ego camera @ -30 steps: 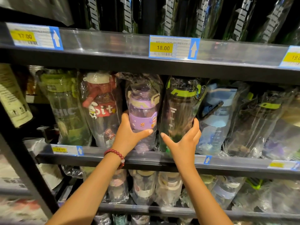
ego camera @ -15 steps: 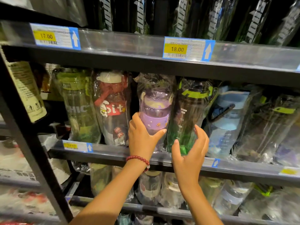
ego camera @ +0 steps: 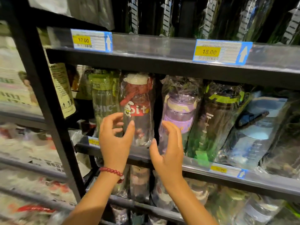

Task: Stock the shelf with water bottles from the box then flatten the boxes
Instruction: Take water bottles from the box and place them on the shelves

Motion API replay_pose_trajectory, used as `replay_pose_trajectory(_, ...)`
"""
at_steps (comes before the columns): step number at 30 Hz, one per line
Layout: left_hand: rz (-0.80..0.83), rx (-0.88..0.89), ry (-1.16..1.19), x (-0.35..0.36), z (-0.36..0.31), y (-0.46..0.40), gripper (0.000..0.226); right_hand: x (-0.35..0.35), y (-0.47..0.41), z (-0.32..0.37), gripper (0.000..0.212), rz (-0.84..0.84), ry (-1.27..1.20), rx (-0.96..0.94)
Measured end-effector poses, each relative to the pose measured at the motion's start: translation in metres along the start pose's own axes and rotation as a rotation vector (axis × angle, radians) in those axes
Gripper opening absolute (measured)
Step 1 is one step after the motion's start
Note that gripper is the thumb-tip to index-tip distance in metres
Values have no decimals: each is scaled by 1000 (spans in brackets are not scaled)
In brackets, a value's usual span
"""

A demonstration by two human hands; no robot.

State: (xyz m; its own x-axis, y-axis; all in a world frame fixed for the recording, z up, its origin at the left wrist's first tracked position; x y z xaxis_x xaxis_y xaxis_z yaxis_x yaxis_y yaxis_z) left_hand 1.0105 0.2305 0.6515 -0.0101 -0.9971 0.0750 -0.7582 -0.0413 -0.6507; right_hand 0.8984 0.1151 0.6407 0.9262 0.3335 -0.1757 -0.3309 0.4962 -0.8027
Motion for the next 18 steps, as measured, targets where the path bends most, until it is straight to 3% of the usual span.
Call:
replay_pose_trajectory(4, -150, -36, -162, -23, 29, -26, 60, 49, -10, 4, 72, 223, 28, 158)
replay_pose_trajectory(8, 50, -194, -268, -16, 64, -51, 102, 74, -26, -7, 98, 295, 148, 369)
replay_pose_trajectory(13, 229, -387, -138, -5, 90, -69, 118, 92, -33, -38, 71, 305, -5, 703)
replay_pose_trajectory(18, 216, -399, -177, -6, 98, -78, 115, 92, -33, -48, 54, 242, 65, 680)
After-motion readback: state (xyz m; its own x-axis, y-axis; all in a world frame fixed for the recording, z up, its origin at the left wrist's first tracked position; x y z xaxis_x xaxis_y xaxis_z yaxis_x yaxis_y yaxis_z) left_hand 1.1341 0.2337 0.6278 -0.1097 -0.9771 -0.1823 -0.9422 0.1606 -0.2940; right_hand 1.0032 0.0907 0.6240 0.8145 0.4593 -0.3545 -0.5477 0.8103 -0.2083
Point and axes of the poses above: each hand's wrist, its own y-axis away from the middle knuckle, its own x-axis out of the palm, z = x × y, the point moved 6 cm from there along -y, towards the middle knuckle, and after that the axes turned 3 degrees about -z, right-handed, at the moved point
